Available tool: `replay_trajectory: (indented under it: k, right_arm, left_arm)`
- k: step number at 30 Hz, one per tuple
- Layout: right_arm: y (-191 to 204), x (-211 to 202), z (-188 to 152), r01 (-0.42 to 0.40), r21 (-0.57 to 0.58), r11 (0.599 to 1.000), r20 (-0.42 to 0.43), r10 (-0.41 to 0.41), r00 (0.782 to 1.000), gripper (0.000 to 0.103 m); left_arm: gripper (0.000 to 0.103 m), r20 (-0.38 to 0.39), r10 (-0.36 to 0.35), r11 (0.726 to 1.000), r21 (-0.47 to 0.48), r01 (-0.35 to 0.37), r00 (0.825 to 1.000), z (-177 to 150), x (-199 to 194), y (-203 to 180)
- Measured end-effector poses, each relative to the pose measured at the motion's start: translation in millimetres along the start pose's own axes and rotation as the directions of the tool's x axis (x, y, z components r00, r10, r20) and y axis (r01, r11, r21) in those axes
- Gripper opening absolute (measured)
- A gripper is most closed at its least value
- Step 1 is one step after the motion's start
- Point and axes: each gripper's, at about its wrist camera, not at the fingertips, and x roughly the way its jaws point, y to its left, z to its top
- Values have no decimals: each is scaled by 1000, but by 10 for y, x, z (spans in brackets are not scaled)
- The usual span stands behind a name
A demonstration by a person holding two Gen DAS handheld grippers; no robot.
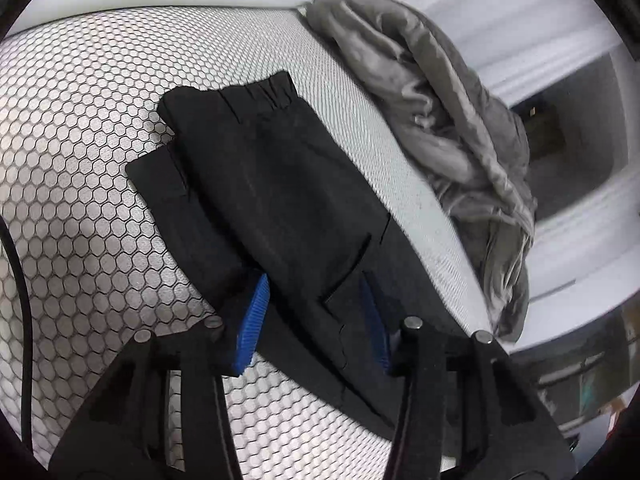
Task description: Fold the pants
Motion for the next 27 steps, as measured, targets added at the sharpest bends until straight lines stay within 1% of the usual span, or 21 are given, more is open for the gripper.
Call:
replay_trajectory:
  k: [1,2,3,4,5,6,7,8,9,11,13,16,17,18,20,21,22,23,25,27]
  right_arm:
    - [-54,28,-7,-11,-2,1000,-1,11,1000,86]
    - [-118,59,-17,-19,-2,1000,-1,19,1000,86]
    - [-199,96,-34,-26,1,1000,0,26,1000,86]
    - [-284,141,-52,-30,6,1000,-3,30,1000,86]
    - [-384,189,-66,-23,17,1000,-7,23,1000,86]
    - [-463,231,-48,-3,36,999,-19,4,1000,86]
    - [-510,250,-21,16,44,999,-29,-15,999,86]
    - [-547,249,6,29,42,999,-25,-28,999,86]
    - [-598,215,28,34,38,999,0,-34,999,86]
    - [-687,178,38,36,57,998,14,-37,999,86]
    - [-782,151,21,37,80,996,11,-38,999,86]
    - [-864,134,-4,59,91,994,10,-61,998,86]
    - [-882,124,-10,65,91,994,10,-66,998,86]
    - [-903,97,-17,78,87,993,15,-79,997,86]
    - [-944,48,-4,112,82,990,21,-114,993,86]
    - [-1001,12,9,145,95,985,23,-148,989,86]
    - [-1087,-22,26,176,122,977,22,-180,983,86]
    - [-1180,-49,34,191,155,969,22,-196,980,86]
    - [-1438,-64,29,218,254,942,9,-228,974,86]
    - [-1698,-30,-18,230,346,910,-29,-234,972,86]
  left_arm:
    - [34,18,13,1000,5,-13,1000,-2,5,-37]
    - [31,28,23,999,23,-24,999,-3,17,-80]
    - [22,36,33,998,51,-35,999,-8,46,-139]
    - [8,42,56,994,89,-60,998,-31,69,-201]
    - [1,50,87,988,120,-93,995,-56,84,-240]
    - [0,64,117,982,140,-125,991,-77,86,-268]
    - [0,82,137,979,138,-147,987,-112,39,-245]
    - [0,81,140,981,124,-149,987,-134,-2,-209]
    - [0,78,144,982,116,-152,986,-167,-55,-168]
    - [0,89,187,969,147,-198,978,-254,-136,-148]
    - [0,86,222,954,188,-235,971,-308,-122,-167]
    - [0,65,256,944,196,-264,964,-326,-79,-126]
    - [3,54,267,944,184,-272,962,-334,-74,-97]
    - [7,41,259,952,159,-262,965,-339,-93,-56]
    - [25,18,206,972,110,-207,978,-356,-142,28]
    - [47,0,169,982,81,-169,986,-360,-151,76]
    - [54,-7,114,992,52,-114,993,-363,-156,128]
    - [54,-5,104,994,38,-104,995,-356,-148,149]
    - [54,1,105,994,21,-105,994,-318,-103,171]
    - [54,23,98,995,-17,-97,995,-250,-28,173]
